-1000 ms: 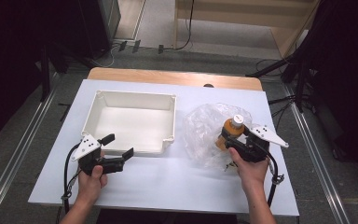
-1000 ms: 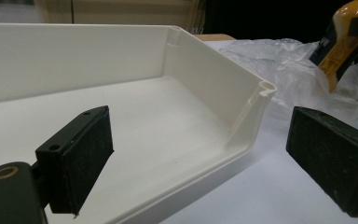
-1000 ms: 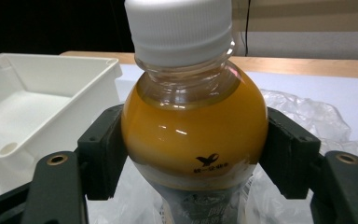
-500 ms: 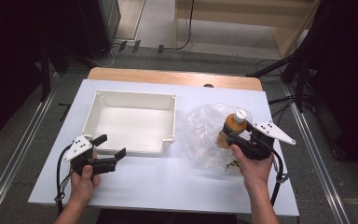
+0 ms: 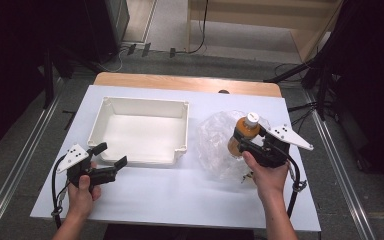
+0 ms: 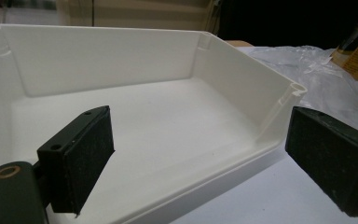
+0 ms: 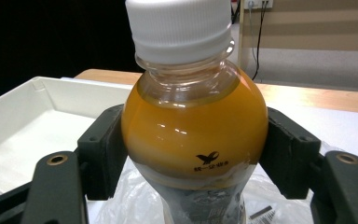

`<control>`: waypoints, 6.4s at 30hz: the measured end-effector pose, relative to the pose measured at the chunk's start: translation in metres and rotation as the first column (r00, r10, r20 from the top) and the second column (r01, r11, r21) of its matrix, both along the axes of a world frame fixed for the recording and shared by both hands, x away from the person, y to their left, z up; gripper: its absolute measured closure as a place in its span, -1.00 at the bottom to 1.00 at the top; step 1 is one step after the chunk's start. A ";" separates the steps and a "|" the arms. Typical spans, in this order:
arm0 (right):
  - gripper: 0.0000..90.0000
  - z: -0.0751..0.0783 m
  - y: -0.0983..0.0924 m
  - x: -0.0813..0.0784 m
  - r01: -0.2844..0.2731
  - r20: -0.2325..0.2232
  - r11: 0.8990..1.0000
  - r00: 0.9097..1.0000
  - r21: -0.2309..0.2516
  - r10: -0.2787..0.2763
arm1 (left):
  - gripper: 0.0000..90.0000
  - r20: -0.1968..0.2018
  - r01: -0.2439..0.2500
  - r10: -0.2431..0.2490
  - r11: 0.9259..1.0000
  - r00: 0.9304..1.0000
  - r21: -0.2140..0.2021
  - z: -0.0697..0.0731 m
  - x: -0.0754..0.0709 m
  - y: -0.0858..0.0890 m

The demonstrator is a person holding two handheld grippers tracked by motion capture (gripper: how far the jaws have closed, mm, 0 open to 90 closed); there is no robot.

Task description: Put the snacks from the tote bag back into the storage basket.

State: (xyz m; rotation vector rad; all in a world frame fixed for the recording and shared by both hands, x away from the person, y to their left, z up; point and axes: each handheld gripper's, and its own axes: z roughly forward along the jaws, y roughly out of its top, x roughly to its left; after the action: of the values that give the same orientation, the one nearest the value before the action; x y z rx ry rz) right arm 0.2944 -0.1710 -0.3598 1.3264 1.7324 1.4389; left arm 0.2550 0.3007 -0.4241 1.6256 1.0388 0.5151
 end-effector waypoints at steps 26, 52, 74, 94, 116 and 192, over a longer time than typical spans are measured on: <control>-0.31 0.015 0.034 0.023 -0.043 0.022 0.999 0.999 -0.008 0.043 | -0.73 0.027 -0.023 0.023 1.000 0.999 0.013 0.003 0.000 0.000; -0.31 0.020 0.063 0.043 -0.078 0.038 0.997 0.996 0.001 0.078 | -0.73 0.016 0.010 -0.010 1.000 1.000 -0.009 0.004 0.003 0.001; -0.31 0.021 0.088 0.049 -0.107 0.042 0.994 0.993 0.001 0.107 | -0.71 0.021 0.015 -0.015 1.000 1.000 -0.009 0.004 0.000 0.001; -0.31 0.017 0.106 0.054 -0.130 0.031 0.991 0.991 -0.006 0.130 | -0.70 0.028 0.019 -0.019 1.000 0.999 0.008 0.005 -0.001 0.000; -0.31 0.018 0.127 0.062 -0.155 0.025 0.988 0.988 -0.014 0.155 | -0.70 0.025 0.011 -0.011 1.000 1.000 0.005 0.005 0.000 0.002; -0.31 0.017 0.173 0.072 -0.214 0.013 0.977 0.977 -0.018 0.214 | -0.70 0.029 0.007 -0.006 1.000 1.000 -0.007 0.005 0.000 0.006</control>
State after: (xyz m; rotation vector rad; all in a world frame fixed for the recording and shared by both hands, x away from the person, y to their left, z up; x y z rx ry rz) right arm 0.3660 0.0025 -0.3424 1.1453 1.9209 1.5420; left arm 0.2546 0.3062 -0.4191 1.6105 1.0122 0.5290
